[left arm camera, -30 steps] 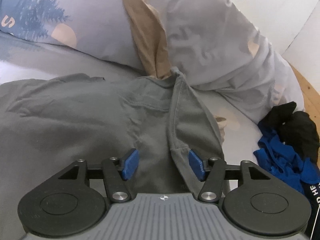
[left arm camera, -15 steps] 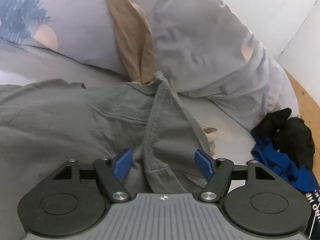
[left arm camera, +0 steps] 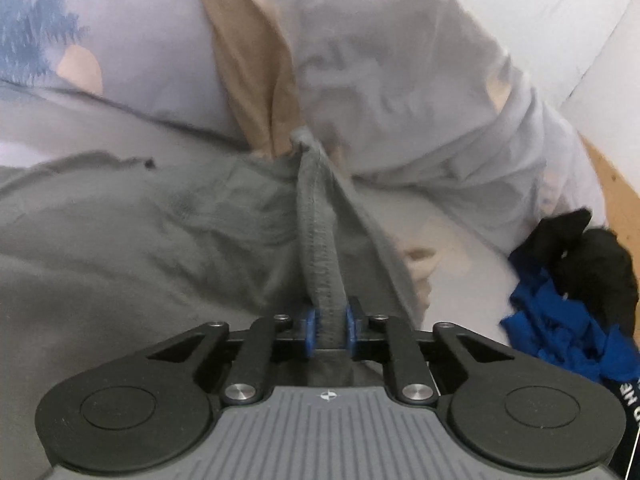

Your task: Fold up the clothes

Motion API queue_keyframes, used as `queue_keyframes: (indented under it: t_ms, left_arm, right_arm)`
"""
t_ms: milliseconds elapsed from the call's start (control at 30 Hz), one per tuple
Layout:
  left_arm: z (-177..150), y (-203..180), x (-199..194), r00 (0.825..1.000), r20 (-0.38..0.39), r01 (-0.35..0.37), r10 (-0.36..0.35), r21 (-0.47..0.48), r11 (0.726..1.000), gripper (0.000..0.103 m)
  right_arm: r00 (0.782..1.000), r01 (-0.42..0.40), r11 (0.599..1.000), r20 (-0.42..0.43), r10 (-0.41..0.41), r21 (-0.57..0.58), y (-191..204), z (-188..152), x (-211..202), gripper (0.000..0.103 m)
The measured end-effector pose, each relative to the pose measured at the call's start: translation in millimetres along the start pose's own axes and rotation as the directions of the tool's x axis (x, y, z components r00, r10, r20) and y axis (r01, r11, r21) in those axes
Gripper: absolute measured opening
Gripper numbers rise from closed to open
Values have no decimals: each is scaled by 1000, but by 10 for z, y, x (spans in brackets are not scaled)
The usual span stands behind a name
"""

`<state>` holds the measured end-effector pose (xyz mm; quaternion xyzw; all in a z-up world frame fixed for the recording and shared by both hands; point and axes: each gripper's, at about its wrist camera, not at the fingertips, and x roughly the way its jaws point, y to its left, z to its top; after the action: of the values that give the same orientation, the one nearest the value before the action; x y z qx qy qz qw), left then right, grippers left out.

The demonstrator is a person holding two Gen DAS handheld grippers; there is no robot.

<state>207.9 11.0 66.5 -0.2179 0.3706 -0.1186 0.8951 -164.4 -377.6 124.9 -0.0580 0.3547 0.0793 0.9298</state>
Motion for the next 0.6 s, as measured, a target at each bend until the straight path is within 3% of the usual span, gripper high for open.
queue_keyframes:
  t_ms: [300, 500, 600]
  left_arm:
    - [276, -402, 44, 997, 58, 48, -48, -9, 999, 12]
    - [415, -854, 458, 997, 53, 49, -49, -8, 999, 12]
    - [435, -1072, 756, 999, 42, 12, -12, 3, 1000, 12]
  right_arm:
    - [997, 57, 998, 46, -56, -9, -219, 131, -5, 5]
    - [987, 133, 988, 81, -139, 79, -811, 228, 68, 5]
    - [982, 163, 977, 71, -173, 137, -1151, 205, 163, 5]
